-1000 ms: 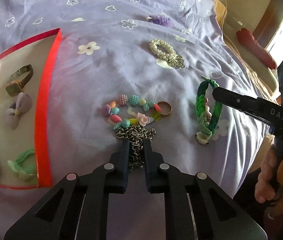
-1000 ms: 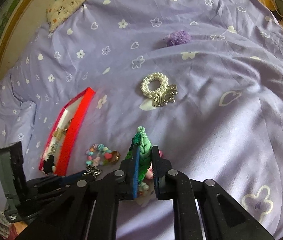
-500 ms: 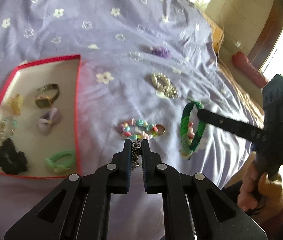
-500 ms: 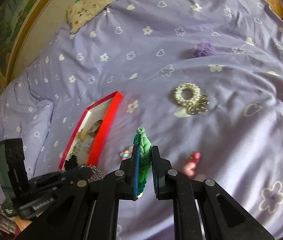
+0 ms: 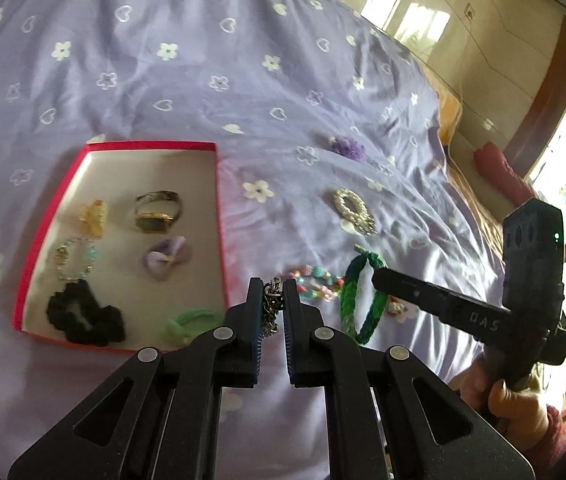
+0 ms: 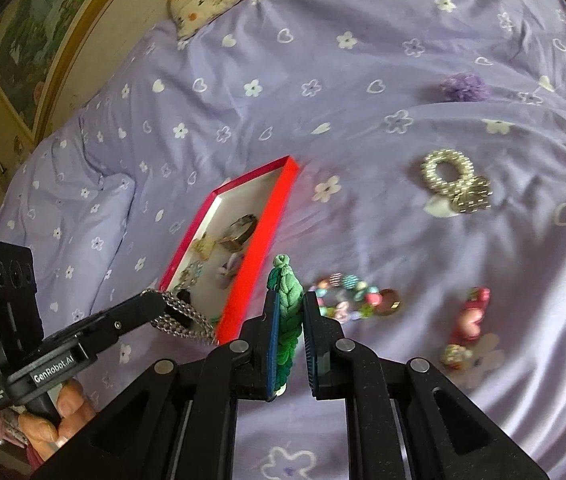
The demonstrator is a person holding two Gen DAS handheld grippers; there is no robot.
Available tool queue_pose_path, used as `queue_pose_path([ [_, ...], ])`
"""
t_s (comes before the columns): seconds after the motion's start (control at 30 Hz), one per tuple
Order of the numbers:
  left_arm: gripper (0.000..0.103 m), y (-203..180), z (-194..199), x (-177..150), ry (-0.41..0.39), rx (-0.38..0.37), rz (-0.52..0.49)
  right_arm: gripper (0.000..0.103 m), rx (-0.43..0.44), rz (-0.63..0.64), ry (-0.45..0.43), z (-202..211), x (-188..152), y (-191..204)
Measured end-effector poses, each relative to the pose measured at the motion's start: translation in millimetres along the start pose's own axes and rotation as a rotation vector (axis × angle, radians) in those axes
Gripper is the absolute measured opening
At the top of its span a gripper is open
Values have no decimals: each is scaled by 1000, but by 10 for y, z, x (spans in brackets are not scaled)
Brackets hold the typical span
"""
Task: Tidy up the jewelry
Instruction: 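Carry the chain and braided tie into the red box and open both grippers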
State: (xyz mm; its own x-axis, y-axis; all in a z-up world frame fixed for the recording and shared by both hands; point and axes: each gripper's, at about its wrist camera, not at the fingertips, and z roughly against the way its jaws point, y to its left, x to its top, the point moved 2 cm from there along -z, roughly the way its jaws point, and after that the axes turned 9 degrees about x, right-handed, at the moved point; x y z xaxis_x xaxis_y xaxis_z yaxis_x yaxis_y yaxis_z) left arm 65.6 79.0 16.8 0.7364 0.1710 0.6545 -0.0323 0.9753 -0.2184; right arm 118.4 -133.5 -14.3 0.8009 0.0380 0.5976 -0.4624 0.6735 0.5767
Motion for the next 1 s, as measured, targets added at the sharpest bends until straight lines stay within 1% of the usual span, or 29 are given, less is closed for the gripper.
queue_pose_path([
  [0.27,8,356,106,56,-21,23,62,11,45,24,33,-238,10,236],
  [0.43,8,606,145,99,-38,53,106,11,67,33,47,-401,39,367],
  [0.7,8,994,105,142,-39,92,173,11,100,24,55,-662,112,521],
  [1.0,8,1262,-11,187,-33,133,200,11,125,18,87,-1055,197,642],
])
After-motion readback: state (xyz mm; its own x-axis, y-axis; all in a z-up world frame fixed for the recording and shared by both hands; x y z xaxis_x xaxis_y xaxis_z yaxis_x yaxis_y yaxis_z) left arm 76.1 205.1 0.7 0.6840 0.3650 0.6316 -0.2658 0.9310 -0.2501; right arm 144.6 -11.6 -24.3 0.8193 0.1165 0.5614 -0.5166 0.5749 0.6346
